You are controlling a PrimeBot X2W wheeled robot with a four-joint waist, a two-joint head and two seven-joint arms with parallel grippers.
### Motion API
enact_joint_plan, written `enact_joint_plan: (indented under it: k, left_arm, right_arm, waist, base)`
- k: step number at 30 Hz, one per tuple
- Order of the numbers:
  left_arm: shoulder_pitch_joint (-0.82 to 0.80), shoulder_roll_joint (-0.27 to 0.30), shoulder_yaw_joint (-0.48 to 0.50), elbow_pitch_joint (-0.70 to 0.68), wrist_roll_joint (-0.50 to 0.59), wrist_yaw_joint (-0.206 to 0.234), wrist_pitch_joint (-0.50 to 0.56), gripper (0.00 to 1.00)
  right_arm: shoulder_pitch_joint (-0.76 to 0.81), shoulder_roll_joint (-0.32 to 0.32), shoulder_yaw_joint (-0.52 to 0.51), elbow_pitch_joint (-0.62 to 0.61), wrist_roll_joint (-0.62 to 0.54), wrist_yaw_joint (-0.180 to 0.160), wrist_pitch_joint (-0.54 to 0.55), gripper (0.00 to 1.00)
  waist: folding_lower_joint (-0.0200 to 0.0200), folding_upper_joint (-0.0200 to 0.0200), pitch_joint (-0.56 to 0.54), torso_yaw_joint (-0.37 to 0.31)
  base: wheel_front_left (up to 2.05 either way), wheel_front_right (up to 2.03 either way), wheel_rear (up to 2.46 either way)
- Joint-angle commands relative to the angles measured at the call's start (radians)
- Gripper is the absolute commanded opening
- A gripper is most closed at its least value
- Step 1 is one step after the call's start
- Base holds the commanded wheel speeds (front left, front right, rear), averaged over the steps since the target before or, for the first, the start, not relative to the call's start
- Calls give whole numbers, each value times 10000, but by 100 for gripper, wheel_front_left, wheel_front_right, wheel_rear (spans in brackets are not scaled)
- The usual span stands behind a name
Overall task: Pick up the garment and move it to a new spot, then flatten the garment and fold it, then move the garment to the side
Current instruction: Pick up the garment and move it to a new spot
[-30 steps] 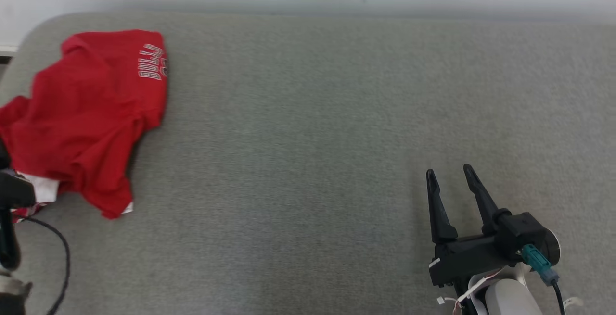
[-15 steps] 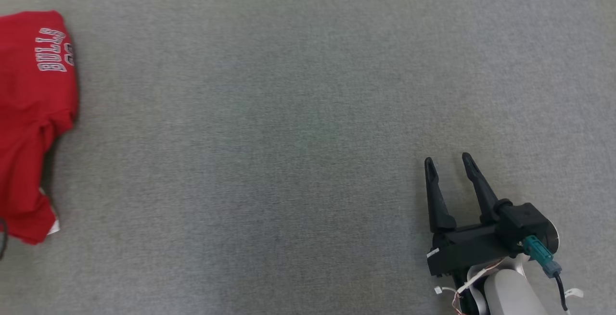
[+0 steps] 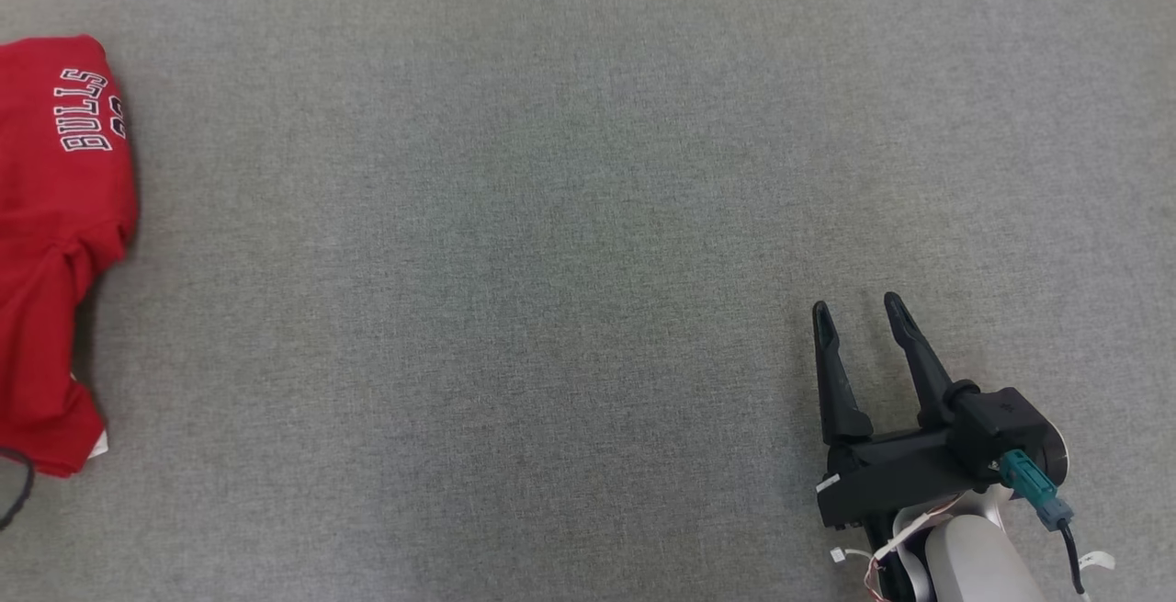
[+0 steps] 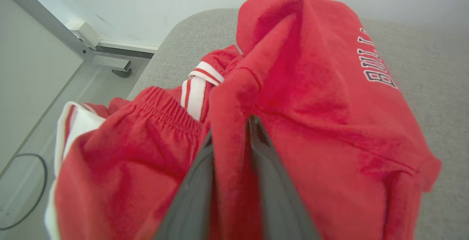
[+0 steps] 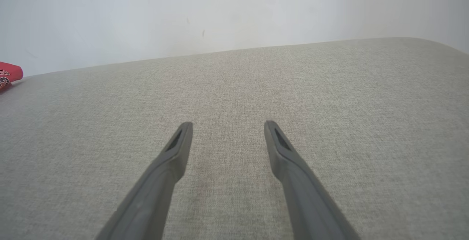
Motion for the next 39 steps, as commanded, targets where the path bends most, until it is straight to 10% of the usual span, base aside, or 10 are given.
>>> enact_joint_plan:
  k: [1, 20, 39]
  left_arm:
    - [-135, 99, -3, -64, 58, 4, -183, 0]
    - [-2025, -240, -1171, -3690, 317, 52, -2665, 0]
    - [-1891, -3178, -3832, -4556, -142, 36, -2677, 0]
  right_arm:
    - [52, 28, 31, 12, 14, -21, -6, 100]
    - [538, 27, 143, -251, 533, -21, -6, 100]
    - [1044, 25, 383, -267, 1016, -21, -6, 100]
  waist:
    - [0, -2, -126, 33]
    - [0, -2, -1444, 94]
    - [0, -2, -2008, -2105]
  base:
    - [0, 0, 0]
    - [0, 0, 0]
    - [0, 0, 0]
